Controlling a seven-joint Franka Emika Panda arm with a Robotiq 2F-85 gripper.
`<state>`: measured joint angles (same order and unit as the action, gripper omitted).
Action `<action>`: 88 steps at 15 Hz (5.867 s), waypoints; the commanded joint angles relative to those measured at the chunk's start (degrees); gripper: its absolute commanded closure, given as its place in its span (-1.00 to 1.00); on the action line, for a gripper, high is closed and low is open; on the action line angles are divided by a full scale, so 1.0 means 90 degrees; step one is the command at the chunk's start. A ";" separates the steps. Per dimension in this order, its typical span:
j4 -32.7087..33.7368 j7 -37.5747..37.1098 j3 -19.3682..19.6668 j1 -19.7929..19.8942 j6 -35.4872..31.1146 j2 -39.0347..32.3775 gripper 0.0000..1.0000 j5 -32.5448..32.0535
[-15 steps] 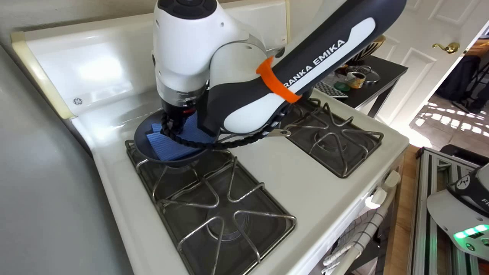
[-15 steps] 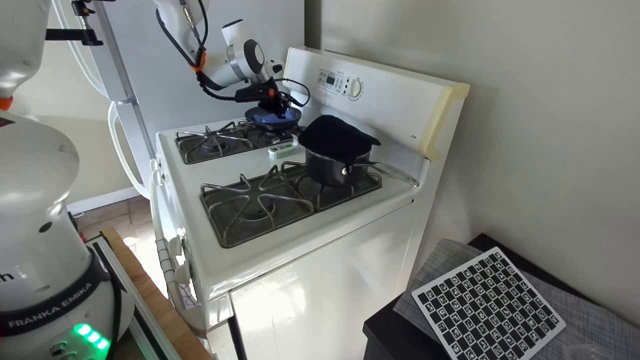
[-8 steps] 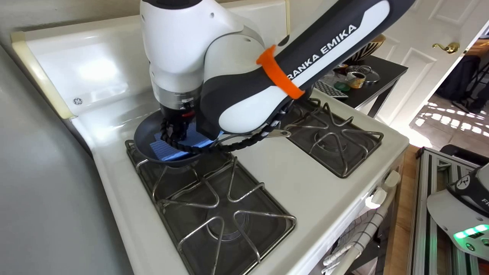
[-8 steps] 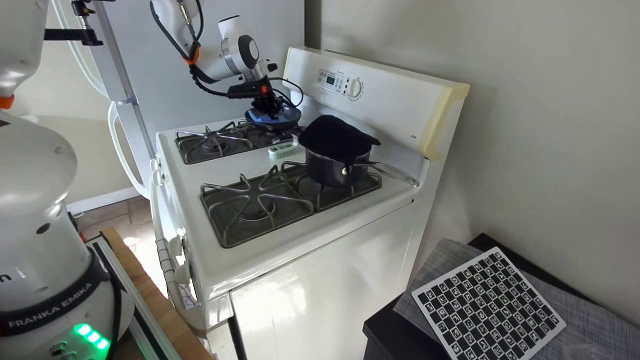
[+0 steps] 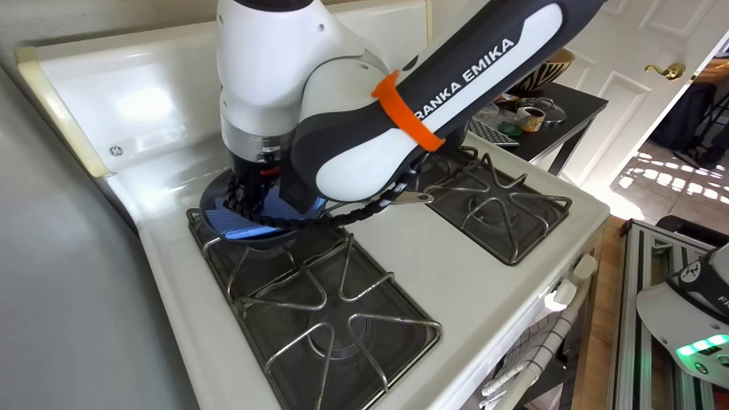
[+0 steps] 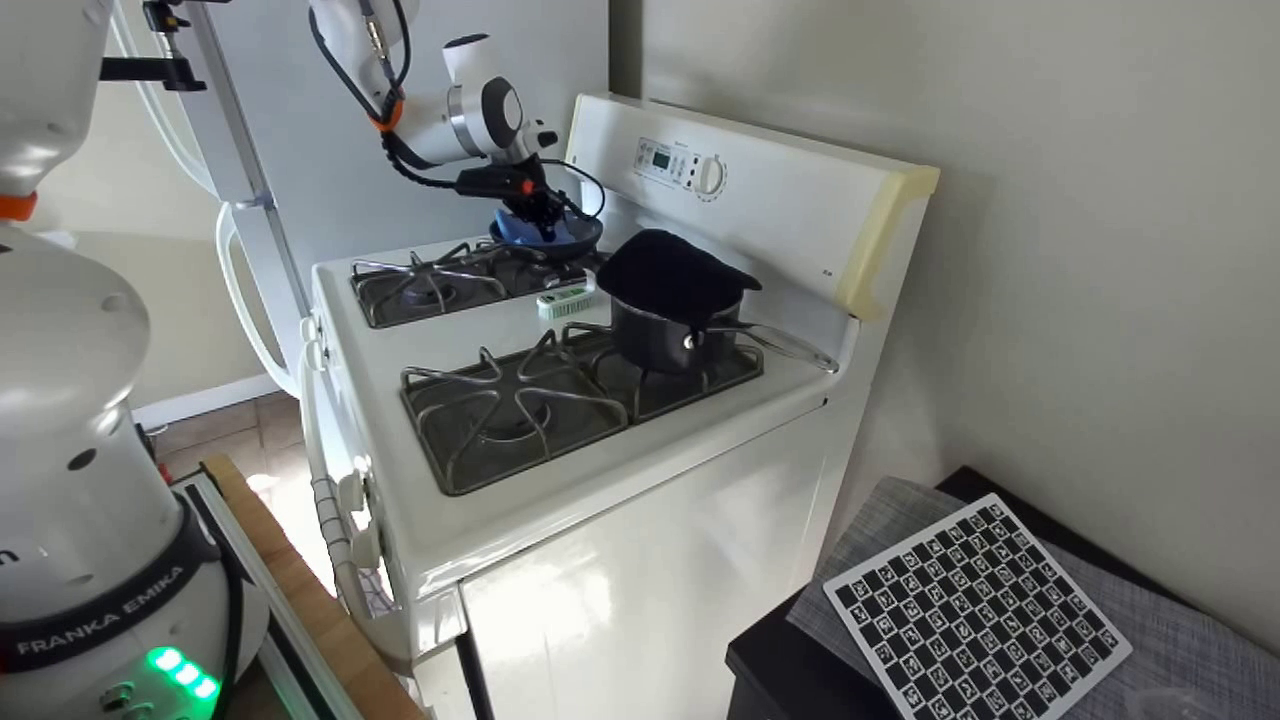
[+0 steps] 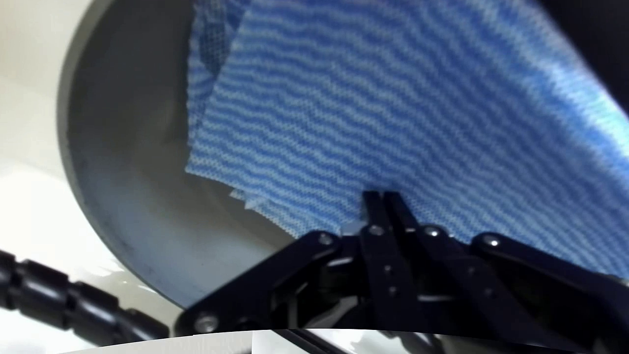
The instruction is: Use the white cloth to clean the pan
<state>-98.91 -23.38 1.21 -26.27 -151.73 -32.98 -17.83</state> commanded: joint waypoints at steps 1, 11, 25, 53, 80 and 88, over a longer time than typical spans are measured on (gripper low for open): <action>0.0177 -0.0188 -0.0006 0.0015 -0.0439 -0.0323 1.00 0.0195; 0.0290 -0.0518 0.0799 -0.0414 -0.0820 -0.0520 1.00 -0.0047; 0.0078 0.0177 0.0749 -0.0475 -0.0593 -0.0139 -0.30 -0.0362; 0.0123 0.0399 -0.0240 0.0321 0.0841 0.0130 1.00 0.0367; -0.2378 -0.0163 -0.1619 0.0823 0.4680 0.4290 1.00 0.1868; -0.3685 -0.0008 -0.1671 0.1090 0.4156 0.4734 1.00 0.2189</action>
<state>-126.04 -24.63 -12.68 -17.97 -110.52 6.75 0.86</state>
